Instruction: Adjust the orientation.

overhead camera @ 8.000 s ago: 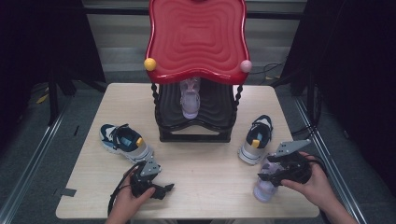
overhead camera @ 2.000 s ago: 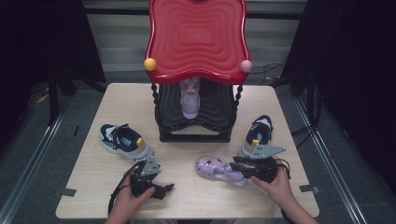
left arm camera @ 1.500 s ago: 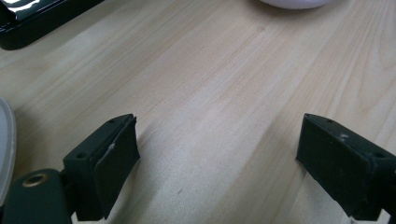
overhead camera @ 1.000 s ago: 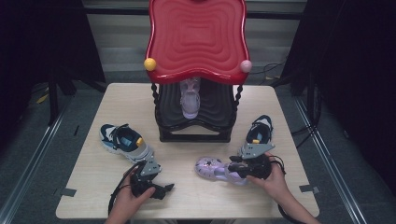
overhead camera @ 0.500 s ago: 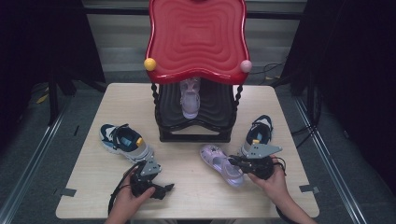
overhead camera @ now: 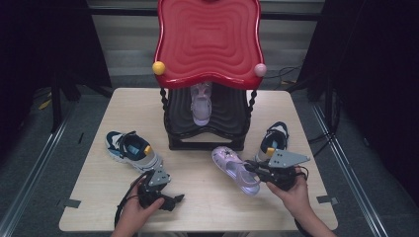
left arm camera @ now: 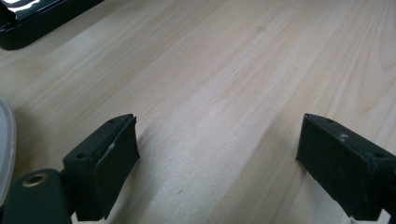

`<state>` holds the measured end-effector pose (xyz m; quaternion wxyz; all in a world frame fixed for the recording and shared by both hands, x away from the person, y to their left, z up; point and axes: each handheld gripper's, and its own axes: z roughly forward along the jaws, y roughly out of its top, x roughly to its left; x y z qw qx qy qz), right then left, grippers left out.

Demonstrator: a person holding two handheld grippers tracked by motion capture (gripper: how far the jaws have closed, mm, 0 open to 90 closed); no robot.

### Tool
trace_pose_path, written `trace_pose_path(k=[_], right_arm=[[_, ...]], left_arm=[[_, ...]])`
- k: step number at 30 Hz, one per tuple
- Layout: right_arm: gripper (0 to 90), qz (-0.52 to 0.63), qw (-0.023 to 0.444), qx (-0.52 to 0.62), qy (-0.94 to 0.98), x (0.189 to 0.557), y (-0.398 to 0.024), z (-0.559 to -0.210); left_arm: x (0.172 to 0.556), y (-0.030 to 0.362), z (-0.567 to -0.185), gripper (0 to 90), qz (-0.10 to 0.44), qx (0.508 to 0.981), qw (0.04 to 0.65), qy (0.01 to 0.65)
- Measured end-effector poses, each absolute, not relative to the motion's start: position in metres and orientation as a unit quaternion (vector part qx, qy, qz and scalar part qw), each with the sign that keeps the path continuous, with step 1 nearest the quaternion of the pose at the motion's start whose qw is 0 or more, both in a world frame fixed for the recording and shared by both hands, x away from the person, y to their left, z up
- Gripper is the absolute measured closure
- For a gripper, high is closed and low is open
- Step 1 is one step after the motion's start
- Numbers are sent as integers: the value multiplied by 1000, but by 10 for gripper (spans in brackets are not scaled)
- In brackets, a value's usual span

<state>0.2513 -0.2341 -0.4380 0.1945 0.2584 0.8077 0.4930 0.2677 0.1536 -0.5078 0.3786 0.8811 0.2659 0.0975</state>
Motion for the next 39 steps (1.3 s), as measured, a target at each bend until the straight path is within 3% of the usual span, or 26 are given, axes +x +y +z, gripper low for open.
trace_pose_path(k=[39], right_arm=[[851, 532, 265, 284, 753, 256, -243, -380]], left_arm=[[268, 154, -508, 118, 98, 881, 378, 266]])
